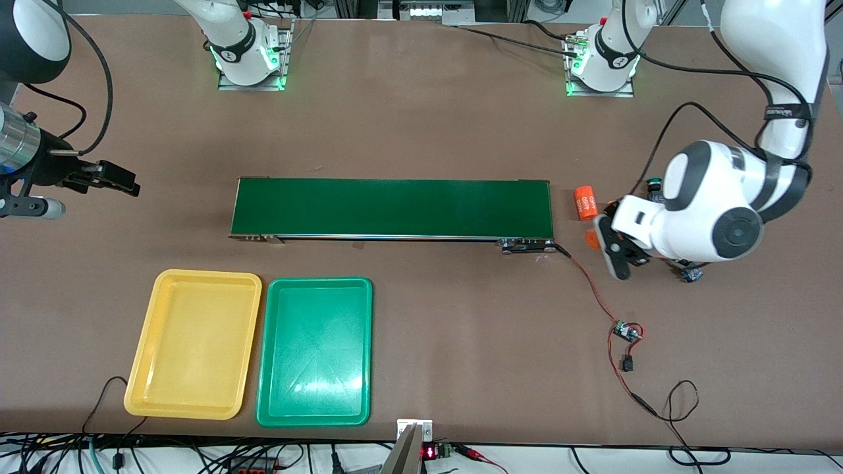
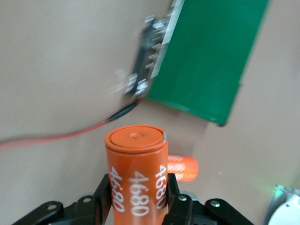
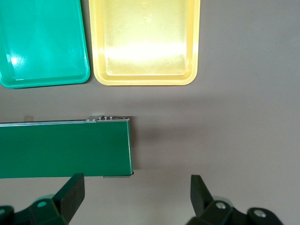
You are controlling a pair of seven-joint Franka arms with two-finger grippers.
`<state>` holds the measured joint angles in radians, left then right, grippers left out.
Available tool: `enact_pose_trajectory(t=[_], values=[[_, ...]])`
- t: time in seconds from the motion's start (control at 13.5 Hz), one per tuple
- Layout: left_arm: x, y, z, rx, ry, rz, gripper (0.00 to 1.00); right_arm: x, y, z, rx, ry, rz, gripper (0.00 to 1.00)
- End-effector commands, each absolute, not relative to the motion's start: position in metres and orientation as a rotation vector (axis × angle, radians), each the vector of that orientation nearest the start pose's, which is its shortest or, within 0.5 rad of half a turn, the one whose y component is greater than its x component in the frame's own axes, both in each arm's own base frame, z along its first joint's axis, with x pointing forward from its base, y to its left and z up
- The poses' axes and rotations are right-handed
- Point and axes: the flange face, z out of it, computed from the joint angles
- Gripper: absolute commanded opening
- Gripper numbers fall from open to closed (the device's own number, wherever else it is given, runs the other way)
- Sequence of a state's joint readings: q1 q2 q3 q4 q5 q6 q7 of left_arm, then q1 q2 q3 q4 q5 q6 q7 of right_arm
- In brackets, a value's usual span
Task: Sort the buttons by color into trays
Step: 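Grasp the orange cylinder with the left gripper and lift it, then lower the orange cylinder onto the conveyor belt end and open the left gripper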
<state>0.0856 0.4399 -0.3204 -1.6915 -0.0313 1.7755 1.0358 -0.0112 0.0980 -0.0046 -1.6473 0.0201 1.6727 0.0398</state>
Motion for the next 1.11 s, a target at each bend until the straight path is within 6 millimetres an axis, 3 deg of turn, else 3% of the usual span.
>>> enact_pose_trajectory(t=[0.0, 0.07, 0.3, 0.52, 1.04], values=[[0.586, -0.178, 0.332, -2.653, 2.192, 0.434, 0.0, 0.584, -0.006, 0.542, -3.119, 0.112, 0.111, 1.0], [0.577, -0.197, 0.33, -2.617, 2.242, 0.431, 0.0, 0.584, -0.007, 0.541, -3.119, 0.114, 0.111, 1.0], [0.564, -0.226, 0.325, -2.543, 2.322, 0.41, 0.0, 0.584, -0.006, 0.542, -3.119, 0.112, 0.111, 1.0], [0.556, -0.235, 0.307, -2.392, 2.479, 0.33, 0.0, 0.584, -0.007, 0.541, -3.119, 0.114, 0.113, 1.0], [0.527, -0.257, 0.283, -2.263, 2.545, 0.383, 0.0, 0.584, -0.008, 0.541, -3.114, 0.115, 0.113, 1.0]])
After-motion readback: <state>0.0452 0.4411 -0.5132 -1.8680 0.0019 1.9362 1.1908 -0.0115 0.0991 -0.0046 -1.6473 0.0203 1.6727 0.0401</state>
